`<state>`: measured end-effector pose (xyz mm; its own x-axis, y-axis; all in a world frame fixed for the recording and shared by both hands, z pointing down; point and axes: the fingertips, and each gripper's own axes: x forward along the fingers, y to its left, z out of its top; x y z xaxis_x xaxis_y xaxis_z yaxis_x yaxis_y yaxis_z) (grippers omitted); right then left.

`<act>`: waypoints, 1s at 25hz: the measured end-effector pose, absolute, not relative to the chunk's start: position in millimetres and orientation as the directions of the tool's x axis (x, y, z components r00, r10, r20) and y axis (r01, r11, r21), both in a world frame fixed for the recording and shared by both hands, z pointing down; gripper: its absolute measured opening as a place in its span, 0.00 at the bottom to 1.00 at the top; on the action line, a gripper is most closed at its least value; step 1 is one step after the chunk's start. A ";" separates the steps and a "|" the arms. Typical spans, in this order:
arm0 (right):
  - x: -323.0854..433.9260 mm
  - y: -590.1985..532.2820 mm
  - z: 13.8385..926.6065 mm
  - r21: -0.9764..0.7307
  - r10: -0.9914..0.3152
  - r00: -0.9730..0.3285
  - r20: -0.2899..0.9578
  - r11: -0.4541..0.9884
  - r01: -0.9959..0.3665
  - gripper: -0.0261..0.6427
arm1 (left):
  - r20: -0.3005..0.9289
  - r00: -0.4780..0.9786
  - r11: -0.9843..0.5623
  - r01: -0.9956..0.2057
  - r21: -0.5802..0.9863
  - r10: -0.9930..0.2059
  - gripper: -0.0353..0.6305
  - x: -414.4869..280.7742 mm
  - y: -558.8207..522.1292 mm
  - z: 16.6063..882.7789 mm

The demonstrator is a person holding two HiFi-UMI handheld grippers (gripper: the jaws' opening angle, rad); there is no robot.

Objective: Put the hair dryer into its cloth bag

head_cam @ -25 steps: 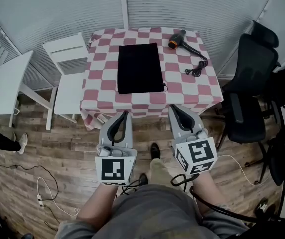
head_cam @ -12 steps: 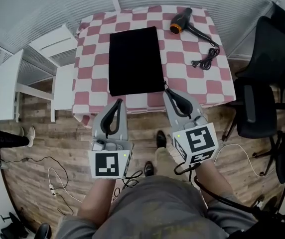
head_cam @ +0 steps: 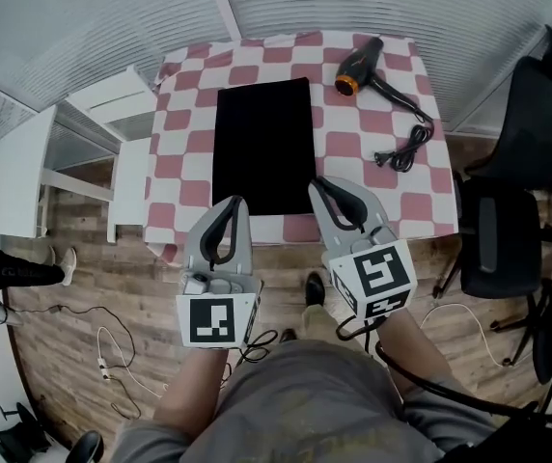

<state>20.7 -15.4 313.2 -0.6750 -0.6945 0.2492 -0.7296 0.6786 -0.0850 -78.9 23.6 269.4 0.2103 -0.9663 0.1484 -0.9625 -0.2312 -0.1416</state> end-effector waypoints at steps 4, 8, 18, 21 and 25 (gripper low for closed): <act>20.0 -28.7 300.8 -0.075 -0.684 -0.694 0.224 0.698 -0.712 0.12 | 0.127 0.189 -0.207 -0.966 -0.155 -0.974 0.05 -77.8 12.3 257.3; 16.6 -37.4 284.3 -0.058 -0.677 -0.712 0.189 0.716 -0.696 0.12 | 0.086 0.170 -0.183 -0.967 -0.178 -0.982 0.05 -79.9 4.9 239.2; -0.1 -44.4 253.8 0.004 -0.659 -0.740 0.132 0.747 -0.664 0.13 | 0.014 0.122 -0.123 -0.974 -0.192 -0.992 0.05 -95.4 4.6 211.9; -4.7 -47.2 253.5 0.011 -0.658 -0.741 0.136 0.749 -0.663 0.13 | 0.015 0.118 -0.119 -0.976 -0.183 -0.993 0.05 -101.2 2.1 211.9; -10.2 -51.1 261.8 0.012 -0.659 -0.733 0.165 0.745 -0.667 0.14 | 0.029 0.146 -0.149 -0.976 -0.157 -0.989 0.05 -105.6 -3.1 219.0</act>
